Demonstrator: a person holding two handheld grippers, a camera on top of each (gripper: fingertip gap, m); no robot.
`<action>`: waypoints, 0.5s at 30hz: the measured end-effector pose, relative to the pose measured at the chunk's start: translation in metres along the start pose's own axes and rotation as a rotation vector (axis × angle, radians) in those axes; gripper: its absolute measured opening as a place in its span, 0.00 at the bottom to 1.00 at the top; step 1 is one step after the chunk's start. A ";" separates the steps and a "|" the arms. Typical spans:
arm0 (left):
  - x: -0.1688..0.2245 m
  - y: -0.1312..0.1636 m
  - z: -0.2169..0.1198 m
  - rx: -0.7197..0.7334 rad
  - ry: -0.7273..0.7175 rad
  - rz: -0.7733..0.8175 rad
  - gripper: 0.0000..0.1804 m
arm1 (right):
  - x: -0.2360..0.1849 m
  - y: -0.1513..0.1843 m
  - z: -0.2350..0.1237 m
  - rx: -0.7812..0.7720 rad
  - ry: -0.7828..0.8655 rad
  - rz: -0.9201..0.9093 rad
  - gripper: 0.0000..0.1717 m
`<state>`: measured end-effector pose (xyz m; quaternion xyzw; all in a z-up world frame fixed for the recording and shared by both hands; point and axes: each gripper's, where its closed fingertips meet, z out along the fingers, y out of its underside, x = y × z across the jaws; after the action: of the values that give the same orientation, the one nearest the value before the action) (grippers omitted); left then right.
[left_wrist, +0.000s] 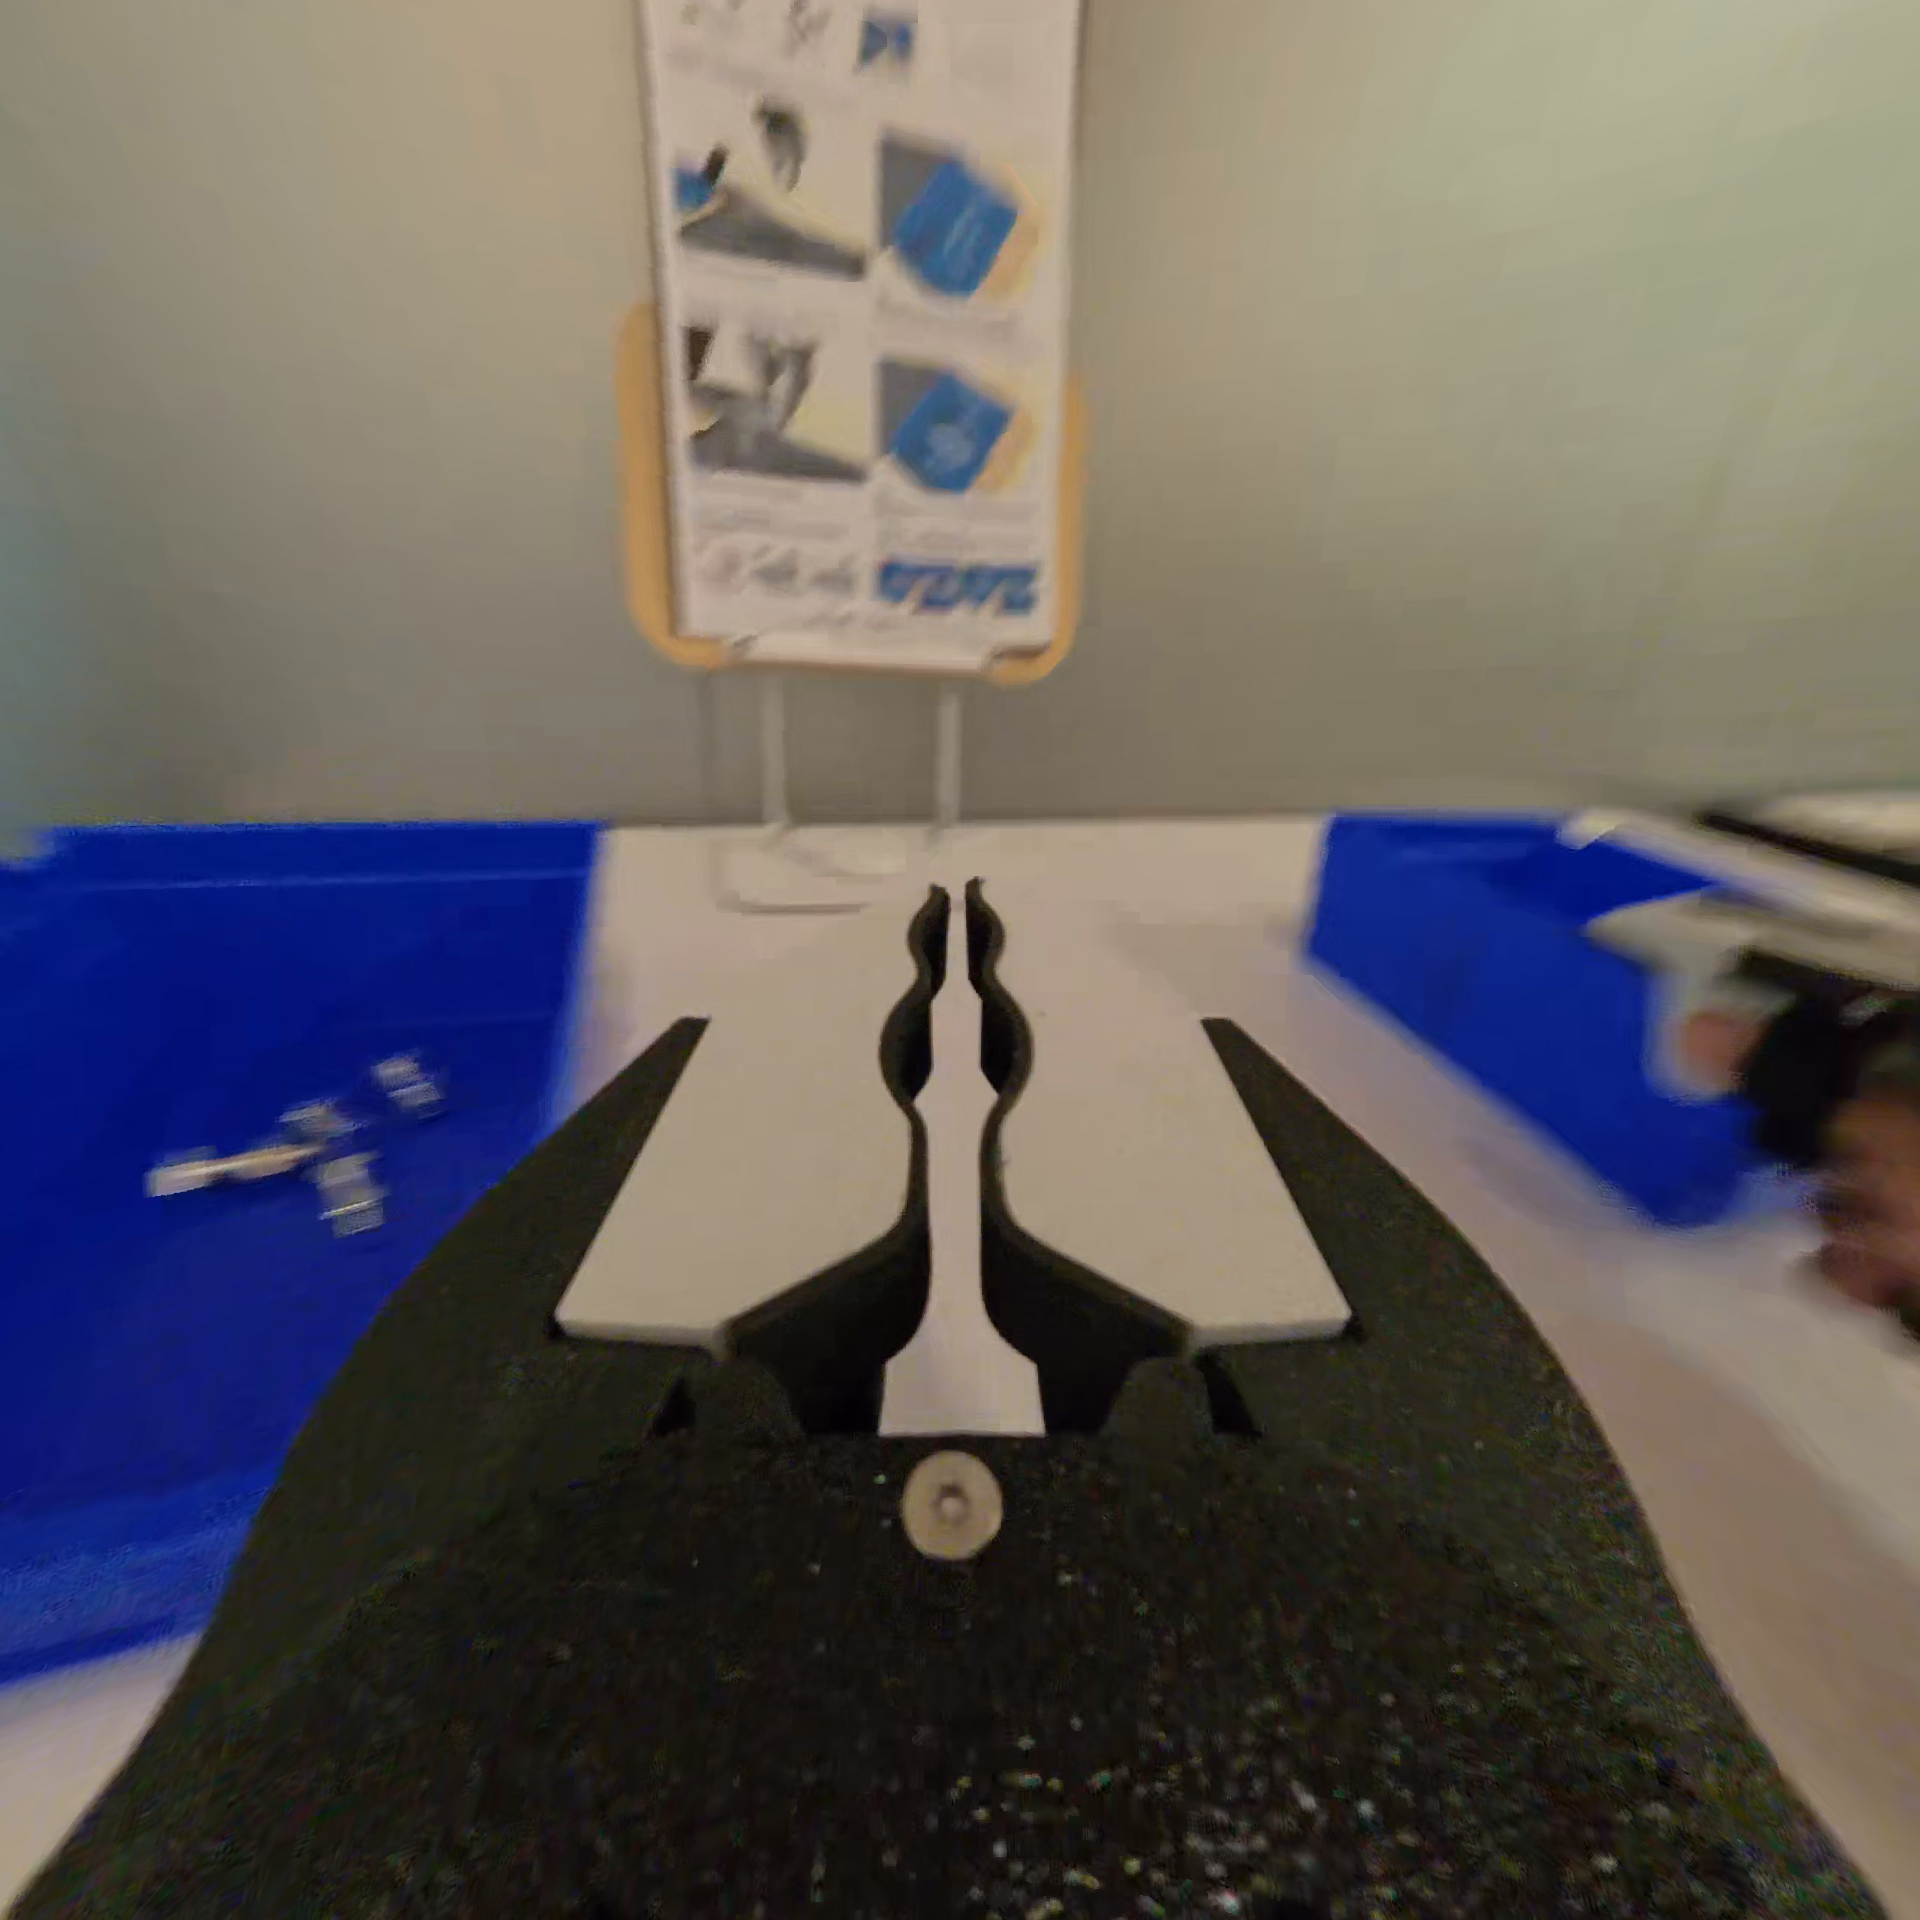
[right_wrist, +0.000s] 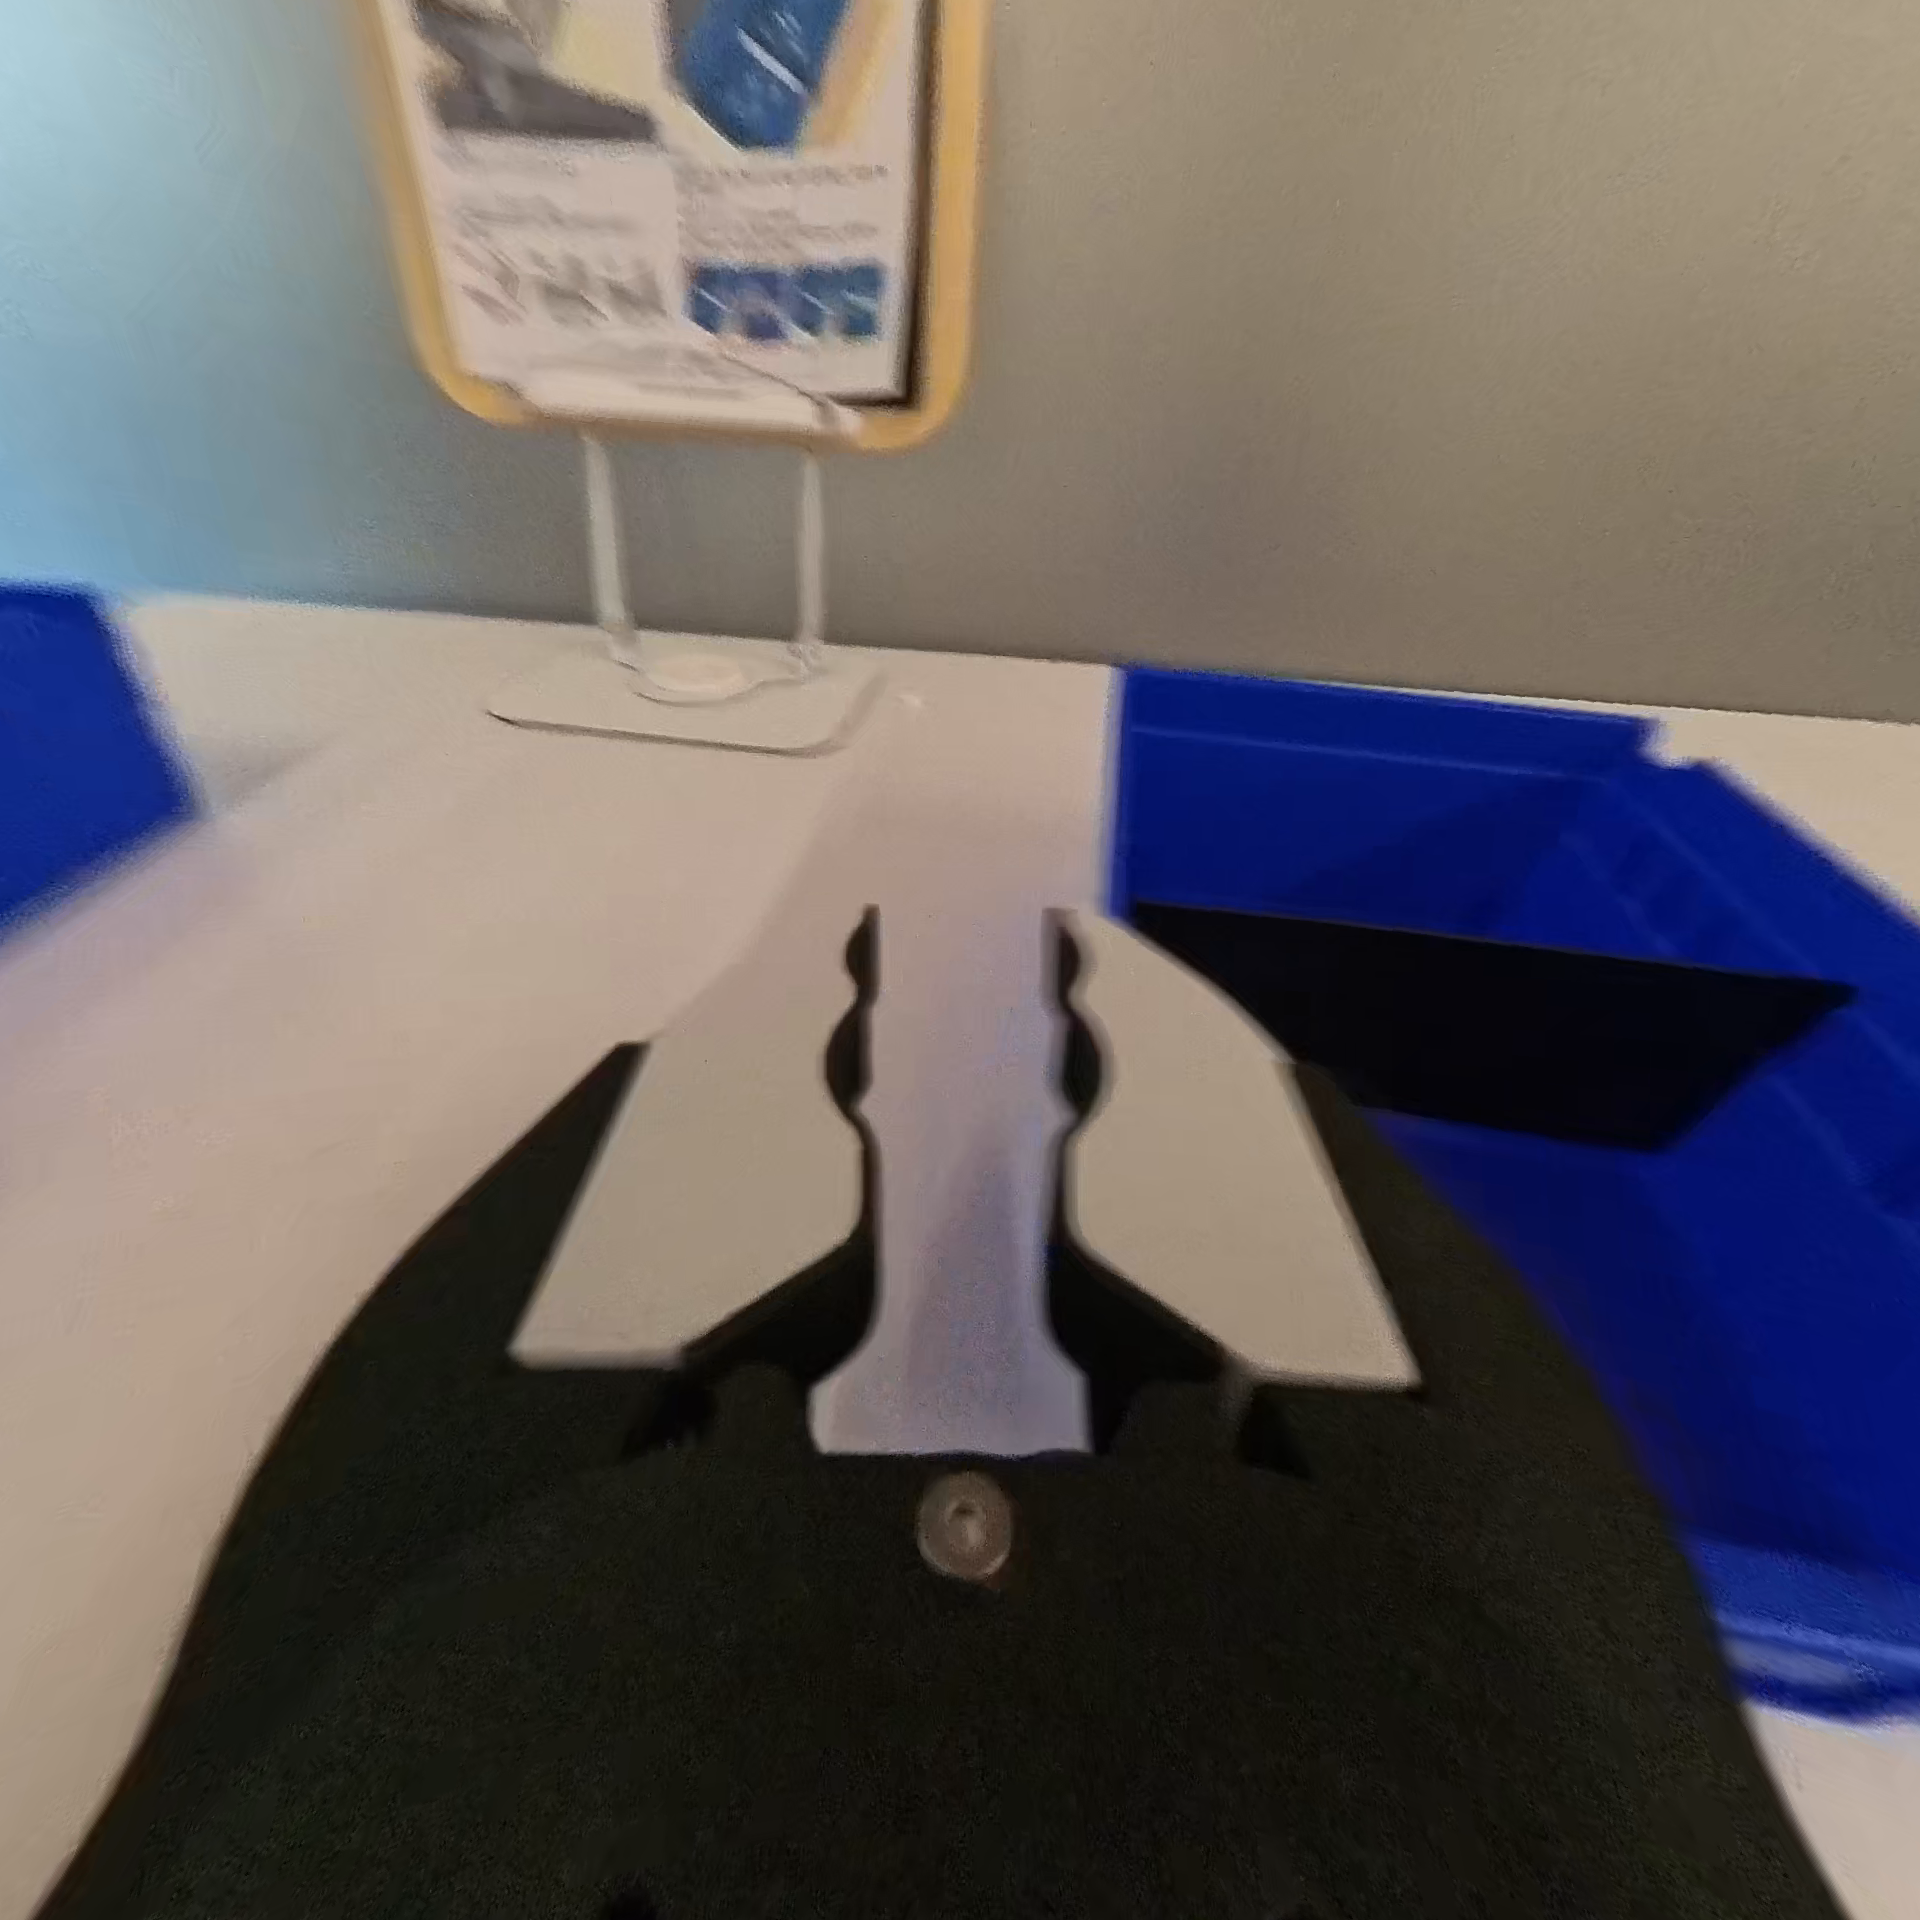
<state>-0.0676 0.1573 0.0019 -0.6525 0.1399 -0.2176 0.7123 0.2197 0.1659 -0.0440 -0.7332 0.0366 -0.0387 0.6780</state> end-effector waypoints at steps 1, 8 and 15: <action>0.017 -0.004 0.007 0.047 0.049 -0.085 0.02 | -0.015 -0.006 -0.003 0.036 -0.050 0.080 0.21; 0.088 0.011 0.053 0.107 0.227 -0.541 0.03 | -0.130 -0.019 -0.049 0.225 -0.362 0.213 0.30; 0.091 -0.002 0.055 0.231 0.240 -0.710 0.06 | -0.175 -0.028 -0.074 0.321 -0.659 0.476 0.17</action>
<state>0.0372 0.1599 0.0178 -0.5456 -0.0377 -0.5395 0.6402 0.0377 0.1134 -0.0111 -0.5629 -0.0205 0.3495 0.7487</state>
